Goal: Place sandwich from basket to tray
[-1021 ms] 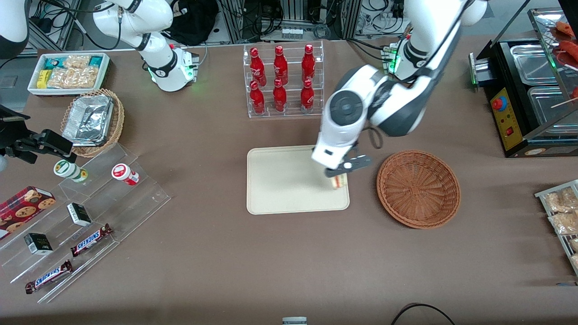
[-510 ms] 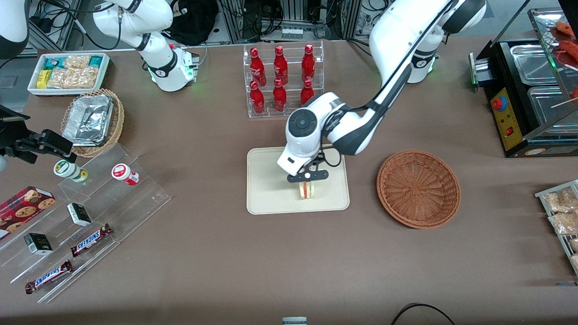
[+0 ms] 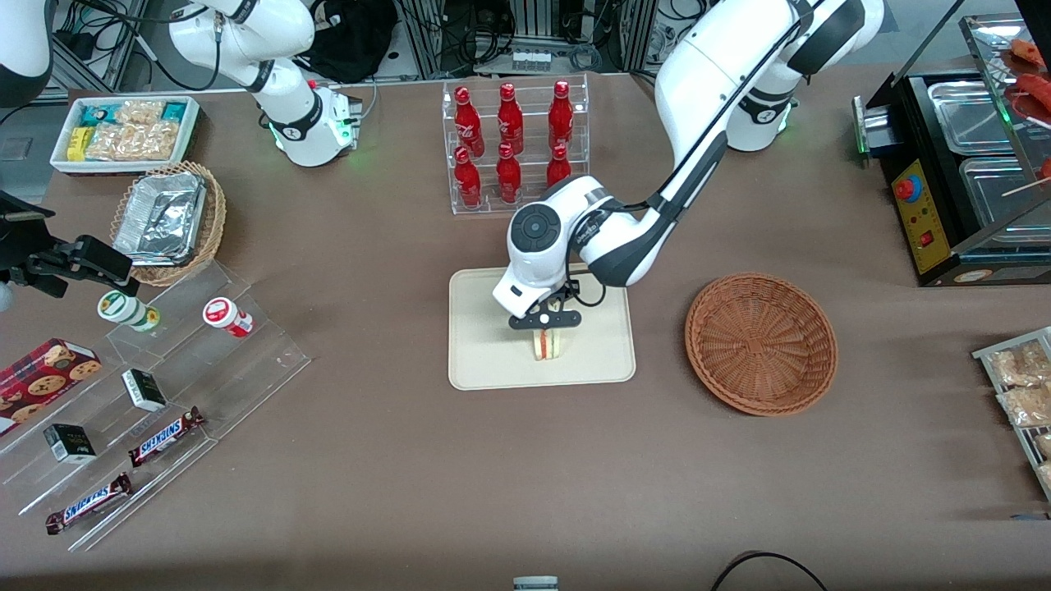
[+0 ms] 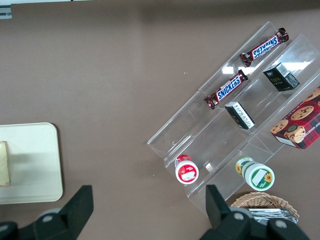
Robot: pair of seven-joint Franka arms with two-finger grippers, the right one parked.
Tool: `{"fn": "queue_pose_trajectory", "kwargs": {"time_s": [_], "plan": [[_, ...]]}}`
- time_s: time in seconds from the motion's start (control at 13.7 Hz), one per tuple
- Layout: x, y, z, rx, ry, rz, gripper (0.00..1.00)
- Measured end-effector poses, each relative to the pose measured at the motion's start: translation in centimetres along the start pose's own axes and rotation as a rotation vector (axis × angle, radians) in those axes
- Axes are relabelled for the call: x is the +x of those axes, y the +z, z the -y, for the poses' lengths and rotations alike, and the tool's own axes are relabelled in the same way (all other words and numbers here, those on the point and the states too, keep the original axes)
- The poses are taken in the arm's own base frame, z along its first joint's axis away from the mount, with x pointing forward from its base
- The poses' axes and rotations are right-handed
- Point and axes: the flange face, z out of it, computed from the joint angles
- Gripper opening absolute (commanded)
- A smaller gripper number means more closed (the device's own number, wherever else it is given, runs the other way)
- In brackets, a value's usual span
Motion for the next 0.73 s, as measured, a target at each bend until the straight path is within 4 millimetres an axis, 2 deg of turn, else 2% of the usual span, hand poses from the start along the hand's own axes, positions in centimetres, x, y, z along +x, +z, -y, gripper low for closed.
{"fn": "queue_pose_trajectory", "kwargs": {"time_s": [0.22,0.36,0.51,0.73], "plan": [[0.5,-0.8,0.0,-0.01,-0.02,-0.012,1.0],[0.9,-3.2,0.2,-0.017,-0.045,-0.034,1.0],[1.2,-8.6,1.8,0.013,-0.087,-0.054,1.0],[1.4,-18.4,7.7,0.091,-0.168,-0.068,1.0]]}}
